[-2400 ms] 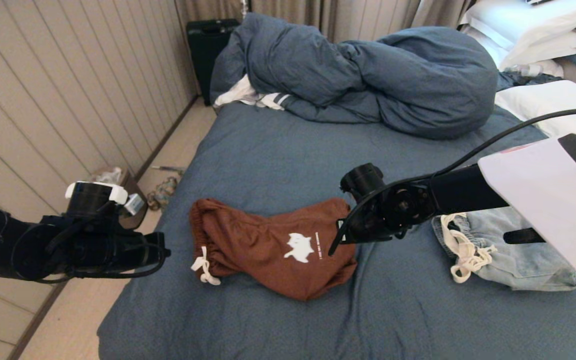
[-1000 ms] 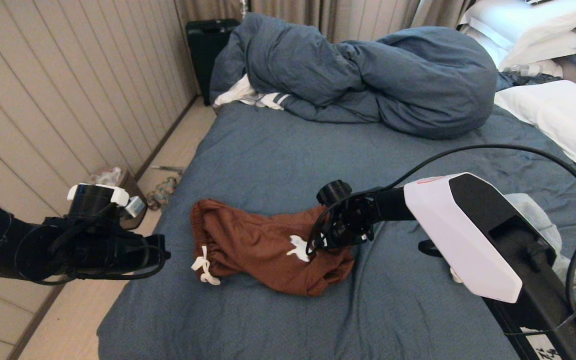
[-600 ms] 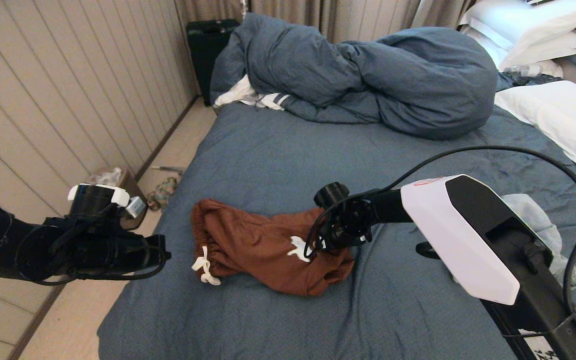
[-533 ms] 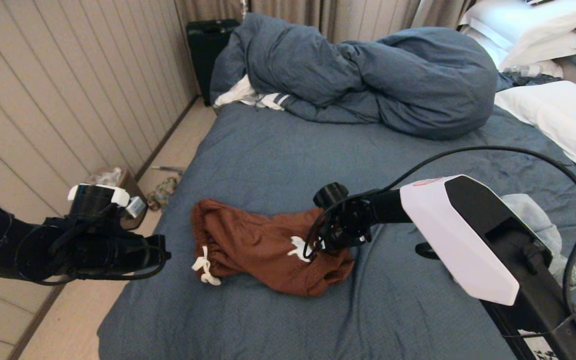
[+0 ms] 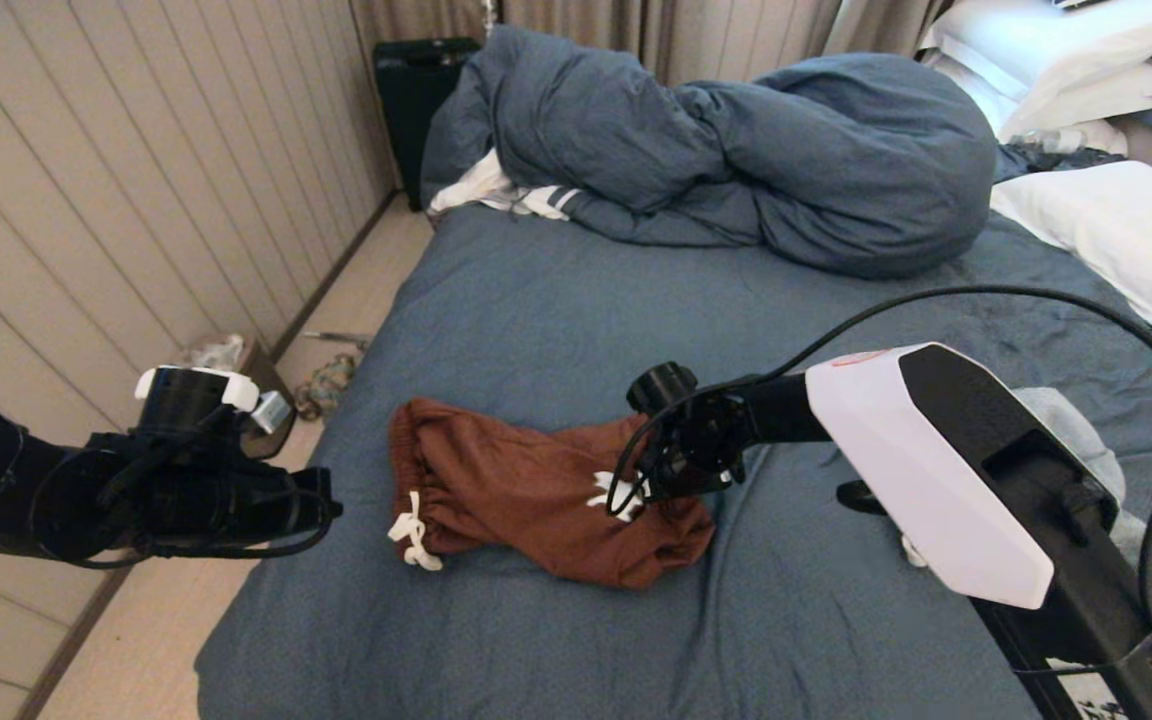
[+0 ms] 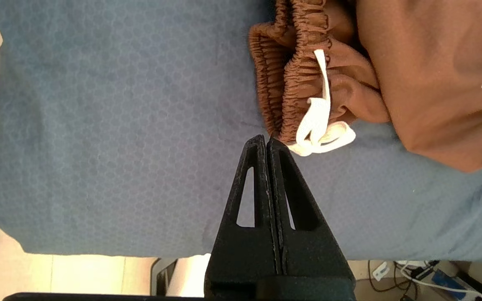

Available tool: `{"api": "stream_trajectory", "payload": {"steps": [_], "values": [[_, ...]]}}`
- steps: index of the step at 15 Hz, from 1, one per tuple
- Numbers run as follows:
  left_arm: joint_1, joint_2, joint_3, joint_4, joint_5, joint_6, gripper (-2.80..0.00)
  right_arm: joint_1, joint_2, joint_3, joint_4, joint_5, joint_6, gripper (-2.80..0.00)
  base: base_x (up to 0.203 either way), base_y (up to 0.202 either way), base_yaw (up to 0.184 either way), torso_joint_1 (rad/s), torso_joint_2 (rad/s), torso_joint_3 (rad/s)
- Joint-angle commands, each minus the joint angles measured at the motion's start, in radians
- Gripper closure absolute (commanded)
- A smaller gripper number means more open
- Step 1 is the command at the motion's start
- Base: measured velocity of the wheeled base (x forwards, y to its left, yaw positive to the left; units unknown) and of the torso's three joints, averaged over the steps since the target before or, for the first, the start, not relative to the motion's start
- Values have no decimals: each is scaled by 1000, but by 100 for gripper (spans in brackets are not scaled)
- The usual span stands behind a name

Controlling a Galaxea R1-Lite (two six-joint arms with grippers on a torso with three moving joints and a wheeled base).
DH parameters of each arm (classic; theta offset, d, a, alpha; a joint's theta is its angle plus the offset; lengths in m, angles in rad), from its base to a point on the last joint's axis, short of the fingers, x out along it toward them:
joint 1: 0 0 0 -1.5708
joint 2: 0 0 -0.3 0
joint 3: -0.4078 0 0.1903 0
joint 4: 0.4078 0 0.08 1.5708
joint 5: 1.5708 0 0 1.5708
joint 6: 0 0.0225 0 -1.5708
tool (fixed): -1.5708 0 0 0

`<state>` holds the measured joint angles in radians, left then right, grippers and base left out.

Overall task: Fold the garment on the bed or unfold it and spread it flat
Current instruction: Fold the brown shorts

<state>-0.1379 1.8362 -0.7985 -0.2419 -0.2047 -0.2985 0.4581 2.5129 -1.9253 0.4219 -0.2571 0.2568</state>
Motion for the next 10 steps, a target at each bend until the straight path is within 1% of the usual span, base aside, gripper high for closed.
{"api": "stream_trajectory", "payload": {"steps": [1,5,10], "values": [[0,1,-1,-2,-2,-2,0,-10,-102,49,0,-5,4,0,0,0,0,0,0,0],[3,6,-4,-9,-1,-2,0,-66,-249,180,-3,-7,6,0,0,0,0,0,0,0],[11,16,1,-33,4,-2,0,-182,-392,357,-13,-3,-3,0,0,0,0,0,0,0]]}}
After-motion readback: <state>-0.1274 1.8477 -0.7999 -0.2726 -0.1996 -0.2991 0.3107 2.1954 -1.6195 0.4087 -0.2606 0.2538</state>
